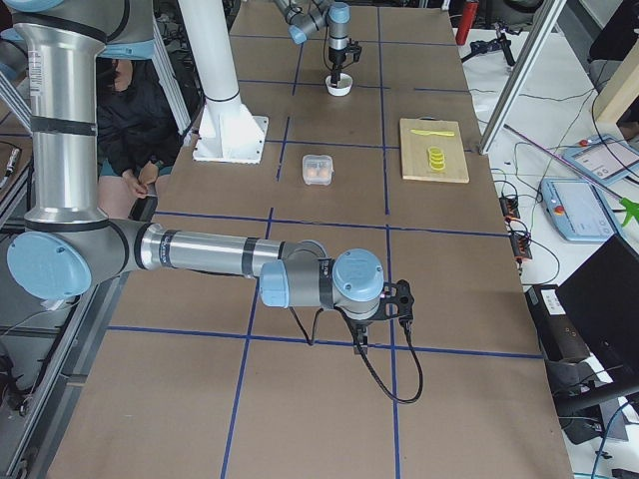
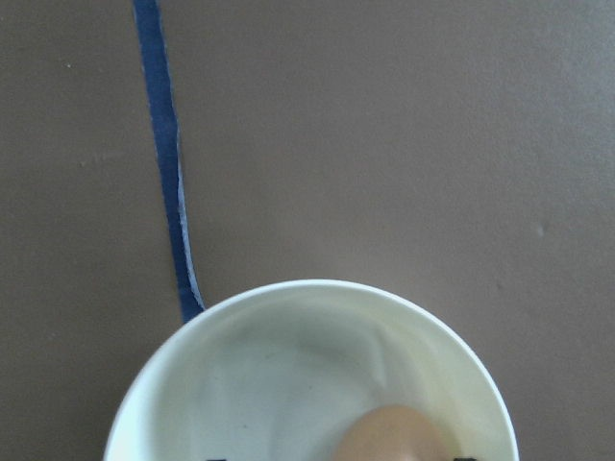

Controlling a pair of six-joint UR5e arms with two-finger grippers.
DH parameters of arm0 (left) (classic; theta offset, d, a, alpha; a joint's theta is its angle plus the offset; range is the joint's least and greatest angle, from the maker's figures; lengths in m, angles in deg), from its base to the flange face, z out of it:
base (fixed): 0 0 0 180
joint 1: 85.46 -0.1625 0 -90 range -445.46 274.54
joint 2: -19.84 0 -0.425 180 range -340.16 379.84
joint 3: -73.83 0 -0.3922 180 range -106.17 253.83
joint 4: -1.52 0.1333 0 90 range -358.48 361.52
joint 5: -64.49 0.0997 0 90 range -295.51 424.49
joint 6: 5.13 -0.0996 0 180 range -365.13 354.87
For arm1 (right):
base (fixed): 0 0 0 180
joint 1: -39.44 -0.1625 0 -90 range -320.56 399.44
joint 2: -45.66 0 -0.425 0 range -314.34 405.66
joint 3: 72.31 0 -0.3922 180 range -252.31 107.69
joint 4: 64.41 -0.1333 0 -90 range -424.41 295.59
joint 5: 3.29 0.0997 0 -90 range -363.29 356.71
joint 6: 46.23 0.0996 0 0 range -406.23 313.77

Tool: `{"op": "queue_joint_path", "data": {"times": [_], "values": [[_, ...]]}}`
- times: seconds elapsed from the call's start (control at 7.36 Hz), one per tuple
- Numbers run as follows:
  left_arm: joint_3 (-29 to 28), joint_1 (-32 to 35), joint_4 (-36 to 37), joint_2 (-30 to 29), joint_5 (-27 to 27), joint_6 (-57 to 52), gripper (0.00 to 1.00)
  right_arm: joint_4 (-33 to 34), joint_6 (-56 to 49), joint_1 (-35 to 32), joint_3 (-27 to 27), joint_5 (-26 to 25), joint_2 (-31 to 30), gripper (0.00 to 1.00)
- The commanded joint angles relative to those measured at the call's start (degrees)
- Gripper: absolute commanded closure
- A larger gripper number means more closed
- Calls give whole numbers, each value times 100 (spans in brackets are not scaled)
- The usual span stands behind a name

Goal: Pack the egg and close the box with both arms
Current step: 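Lower the left gripper into the bowl and close it on the egg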

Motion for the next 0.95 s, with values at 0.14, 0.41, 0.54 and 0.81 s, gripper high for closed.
{"op": "queue_joint_path", "data": {"times": [0.14,0.41,0.54,0.81], "values": [[8,-72,30,25,-9,11,17,0,9,2,35,0,0,0],[17,-81,30,16,-9,11,19,9,9,-7,71,0,-9,0],[26,-81,30,16,-9,11,25,9,9,2,71,0,-9,0],[35,-81,30,-2,-9,11,31,9,9,2,62,0,-9,0]]}}
